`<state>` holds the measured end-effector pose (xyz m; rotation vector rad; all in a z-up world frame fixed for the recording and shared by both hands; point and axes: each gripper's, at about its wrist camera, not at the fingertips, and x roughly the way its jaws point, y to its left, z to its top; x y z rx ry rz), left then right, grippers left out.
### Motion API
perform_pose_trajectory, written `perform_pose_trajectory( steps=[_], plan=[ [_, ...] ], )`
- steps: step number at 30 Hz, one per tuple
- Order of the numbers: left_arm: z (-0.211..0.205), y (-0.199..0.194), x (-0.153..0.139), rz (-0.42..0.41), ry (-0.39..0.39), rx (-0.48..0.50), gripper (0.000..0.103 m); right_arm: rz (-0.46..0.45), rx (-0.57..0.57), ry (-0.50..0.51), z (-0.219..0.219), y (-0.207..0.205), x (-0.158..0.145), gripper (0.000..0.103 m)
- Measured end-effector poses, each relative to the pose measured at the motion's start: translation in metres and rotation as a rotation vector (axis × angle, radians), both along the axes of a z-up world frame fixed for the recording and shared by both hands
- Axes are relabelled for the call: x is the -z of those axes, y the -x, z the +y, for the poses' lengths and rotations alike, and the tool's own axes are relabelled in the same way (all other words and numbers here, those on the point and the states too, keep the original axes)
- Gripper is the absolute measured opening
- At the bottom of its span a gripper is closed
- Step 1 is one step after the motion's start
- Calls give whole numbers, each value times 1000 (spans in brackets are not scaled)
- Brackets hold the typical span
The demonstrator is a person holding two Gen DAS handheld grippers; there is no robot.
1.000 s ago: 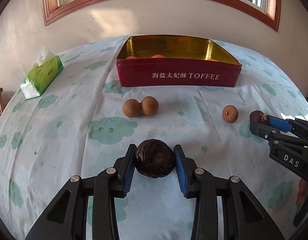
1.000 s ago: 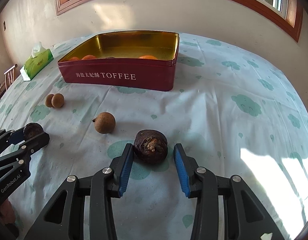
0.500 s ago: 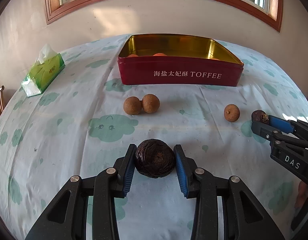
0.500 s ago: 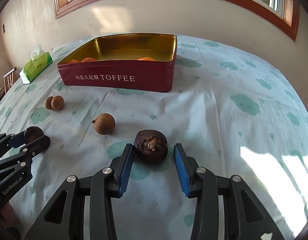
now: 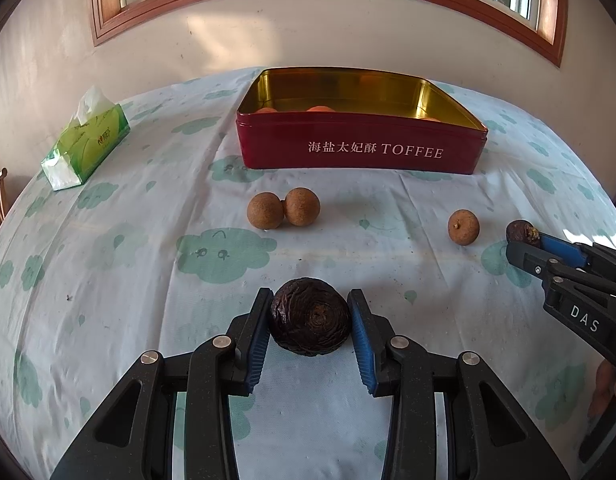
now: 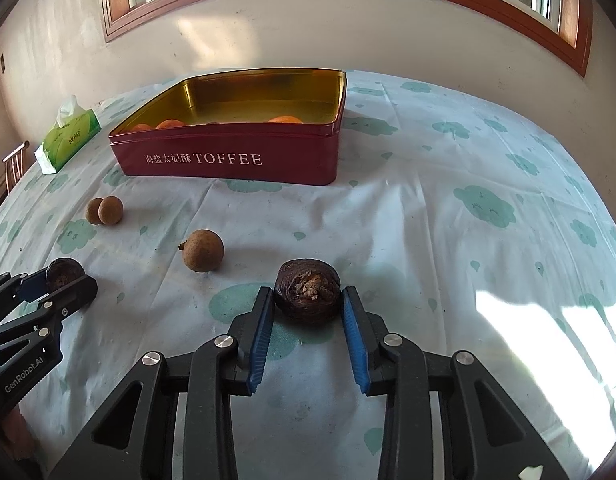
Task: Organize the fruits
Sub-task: 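Carry both wrinkled brown fruits into tin with both tools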
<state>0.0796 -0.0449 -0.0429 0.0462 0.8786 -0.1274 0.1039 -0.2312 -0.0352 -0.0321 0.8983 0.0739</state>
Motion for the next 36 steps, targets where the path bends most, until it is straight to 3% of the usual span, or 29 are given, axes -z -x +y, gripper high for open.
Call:
perform_pose_trajectory(
  steps=[24, 36],
  plan=[
    [0, 5, -4, -7, 15, 8, 39, 14, -19, -22, 9, 8, -10, 31],
    [9, -6, -26, -22, 56, -7, 39, -7, -65, -63, 21, -7, -27, 31]
  ],
)
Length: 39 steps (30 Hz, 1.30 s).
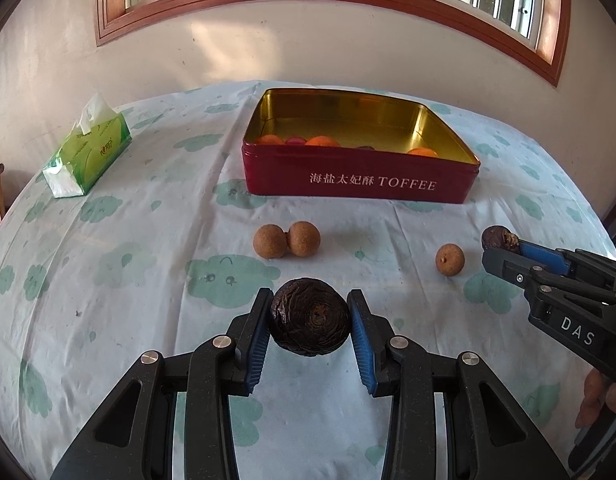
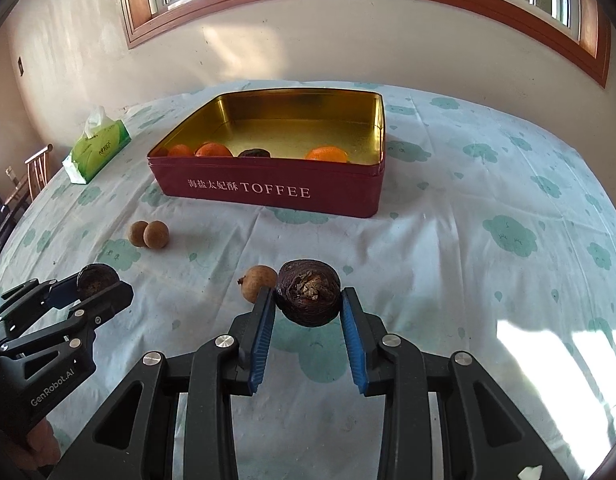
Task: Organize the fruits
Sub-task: 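Carry both wrinkled brown fruits into tin with both tools, then open left tool releasing its fruit while right tool releases its fruit in tin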
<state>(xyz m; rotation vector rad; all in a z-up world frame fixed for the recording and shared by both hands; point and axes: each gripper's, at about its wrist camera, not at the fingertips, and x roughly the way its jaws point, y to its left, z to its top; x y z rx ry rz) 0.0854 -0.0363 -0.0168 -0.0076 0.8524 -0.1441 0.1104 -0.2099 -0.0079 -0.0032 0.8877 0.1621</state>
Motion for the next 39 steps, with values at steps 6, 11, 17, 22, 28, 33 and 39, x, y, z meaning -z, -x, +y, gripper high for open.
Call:
perform_pose_trajectory(
  steps=[6, 11, 17, 22, 28, 33, 39],
  plan=[
    [9, -22, -20, -38, 5, -12, 39, -30, -19, 11, 0, -16, -15, 31],
    [12, -40, -35, -67, 6, -9, 39, -47, -21, -1, -3, -30, -26, 31],
    [14, -67, -45, -96, -12, -5, 39, -61, -28, 1, 0, -47, -34, 31],
    [14, -90, -49, -100, -10, 9, 39, -66, -36, -2, 4, -63, -37, 31],
    [16, -119, -48, -83, 21, 28, 39, -53, -21, 3, 6, -88, -35, 31],
    [13, -139, -38, -56, 8, 39, 39, -28, -11, 5, 8, -107, -29, 31],
    [7, -153, -24, -27, -20, 49, 39, -9, -11, 15, 14, -123, -20, 31]
  ],
)
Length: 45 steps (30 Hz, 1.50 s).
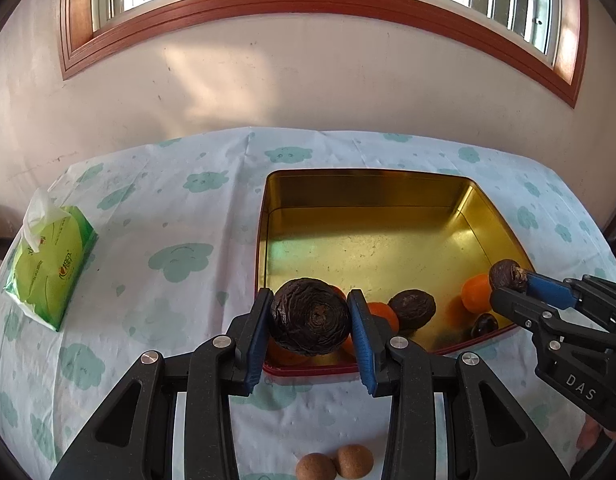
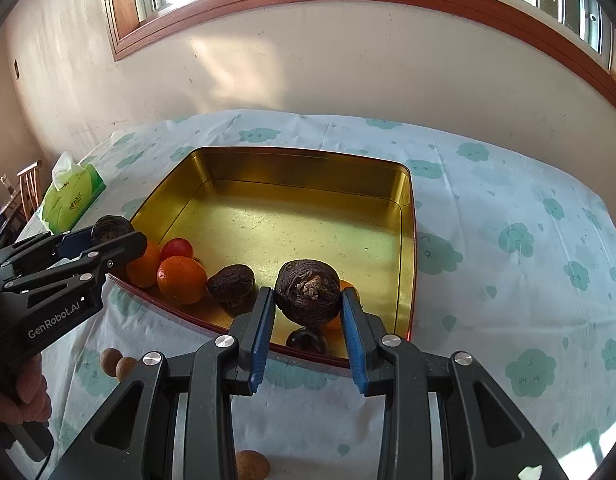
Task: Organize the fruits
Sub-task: 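Open left tool releasing its fruit while right tool releases its fruit in tin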
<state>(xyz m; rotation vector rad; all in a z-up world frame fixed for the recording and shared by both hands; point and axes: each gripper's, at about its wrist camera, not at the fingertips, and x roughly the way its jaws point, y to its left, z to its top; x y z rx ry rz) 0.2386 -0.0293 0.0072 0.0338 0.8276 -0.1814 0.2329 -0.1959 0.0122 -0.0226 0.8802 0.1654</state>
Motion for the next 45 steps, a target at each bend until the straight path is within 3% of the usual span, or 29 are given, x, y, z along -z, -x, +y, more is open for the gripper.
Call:
perform_pose_trajectory(
  steps=[8, 35, 45],
  plan=[
    [-9, -7, 12, 14, -27, 10, 39, 28, 7, 3, 0, -8, 11, 31],
    [-18, -10, 11, -19, -76, -2, 40, 22, 16, 11, 2, -13, 14, 32],
    [-13, -10, 10, -10, -77, -20, 54, 19, 12, 13, 2, -14, 12, 37]
  ],
)
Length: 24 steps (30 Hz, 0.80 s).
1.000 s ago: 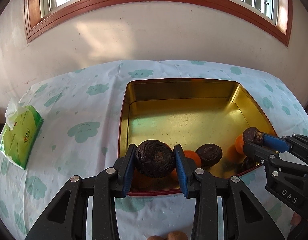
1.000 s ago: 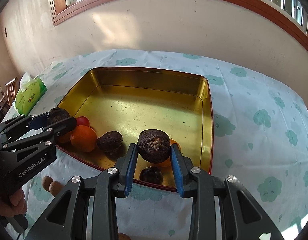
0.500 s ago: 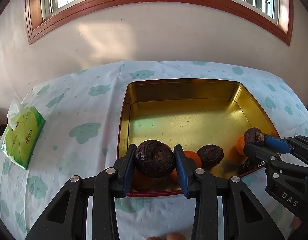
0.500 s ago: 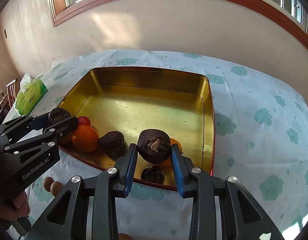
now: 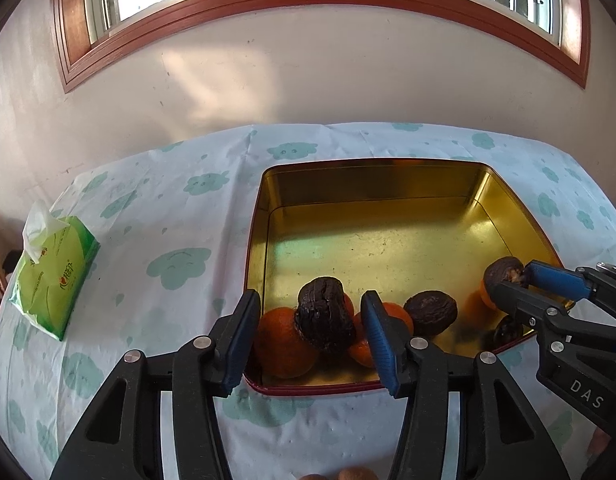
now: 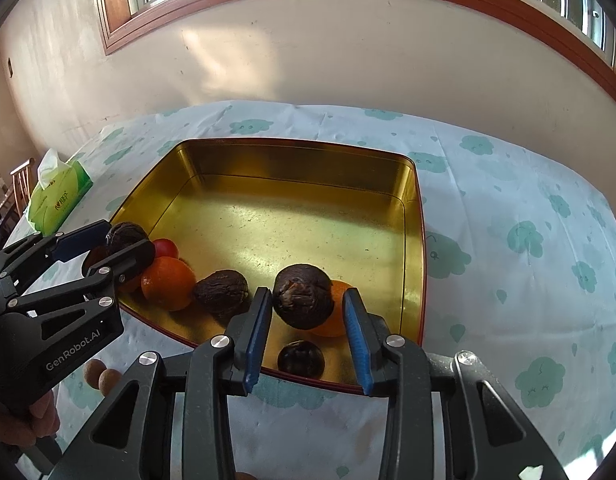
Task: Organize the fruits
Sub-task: 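Open left tool releasing its fruit while right tool releases its fruit in tin, then withdraw both tools from tin back over the table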
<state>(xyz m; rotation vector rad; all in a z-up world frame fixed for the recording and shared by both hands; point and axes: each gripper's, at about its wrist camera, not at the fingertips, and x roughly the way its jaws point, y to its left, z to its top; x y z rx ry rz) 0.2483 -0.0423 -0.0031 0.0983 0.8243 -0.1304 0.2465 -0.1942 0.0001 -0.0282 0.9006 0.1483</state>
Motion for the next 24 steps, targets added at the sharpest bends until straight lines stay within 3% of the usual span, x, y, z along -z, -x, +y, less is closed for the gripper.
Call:
perform_pose_trajectory(
  steps=[8, 24],
  plan=[
    [-3, 9, -5, 5, 8, 9, 64, -18, 12, 4, 1, 7, -8, 48],
    [1, 79, -34, -37, 47, 8, 66, -28, 37, -55, -3, 64, -22, 54]
  ],
)
